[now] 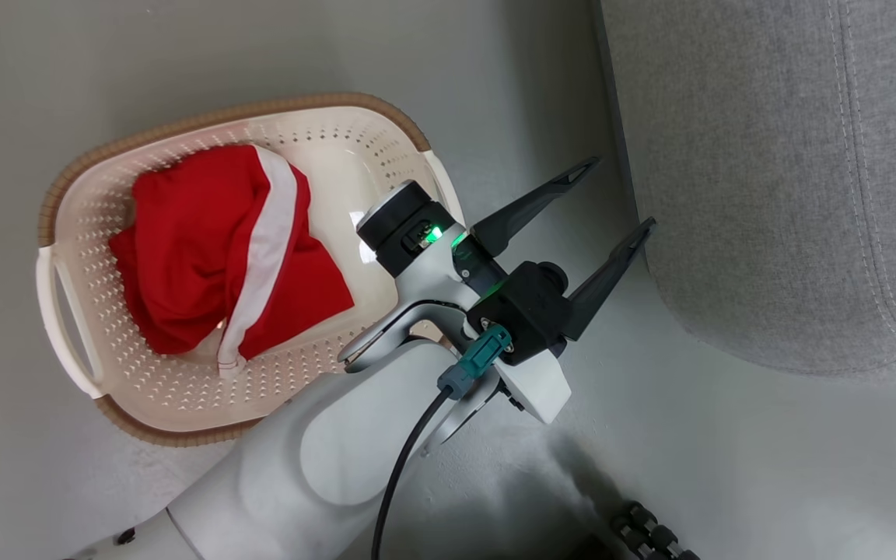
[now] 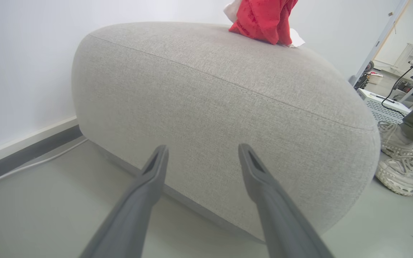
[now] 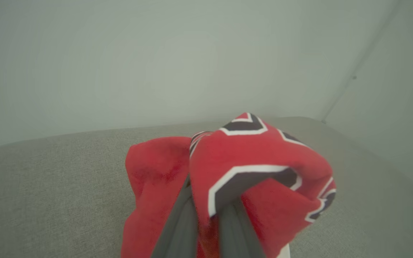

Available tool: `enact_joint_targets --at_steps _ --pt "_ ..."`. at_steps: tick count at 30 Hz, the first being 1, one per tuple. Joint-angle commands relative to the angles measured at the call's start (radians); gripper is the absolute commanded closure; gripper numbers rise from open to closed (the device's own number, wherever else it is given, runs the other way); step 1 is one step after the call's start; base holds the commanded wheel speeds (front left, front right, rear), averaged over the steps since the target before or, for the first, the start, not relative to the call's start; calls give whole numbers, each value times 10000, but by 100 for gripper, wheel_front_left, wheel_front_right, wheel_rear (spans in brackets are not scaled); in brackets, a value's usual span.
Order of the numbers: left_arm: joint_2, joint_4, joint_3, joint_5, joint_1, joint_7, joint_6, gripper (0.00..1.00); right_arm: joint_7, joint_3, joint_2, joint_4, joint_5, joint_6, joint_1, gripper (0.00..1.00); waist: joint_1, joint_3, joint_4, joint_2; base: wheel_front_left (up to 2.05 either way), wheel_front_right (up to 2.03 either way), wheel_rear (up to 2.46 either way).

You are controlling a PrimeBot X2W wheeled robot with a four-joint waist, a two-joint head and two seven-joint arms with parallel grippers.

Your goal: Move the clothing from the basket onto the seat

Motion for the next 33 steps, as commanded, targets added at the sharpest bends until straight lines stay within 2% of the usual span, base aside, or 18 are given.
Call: enact_joint_targets --at_steps 1,9,17,27,33 --pt "-122 -366 87 -156 278 -49 88 0 -51 146 -500 -263 284 10 674 0 0 -178 111 0 0 0 0" --pt "-122 -863 201 -394 520 -49 147 0 -51 1810 -466 -1395 1261 10 2685 0 0 -1133 426 0 0 0 0" --pt "-122 -1371 808 -539 1404 -49 188 0 -51 2400 -405 -2408 1736 10 4290 0 0 -2469 841 0 0 0 0" --pt "-122 -1613 2631 -287 2958 -49 234 0 -51 2808 -9 -3663 1544 10 5370 0 0 -3978 1412 0 0 0 0" --pt "-122 -1738 4389 82 4253 -49 156 0 -51 3202 358 -4493 1246 10 5922 0 0 -5047 2018 0 0 0 0"
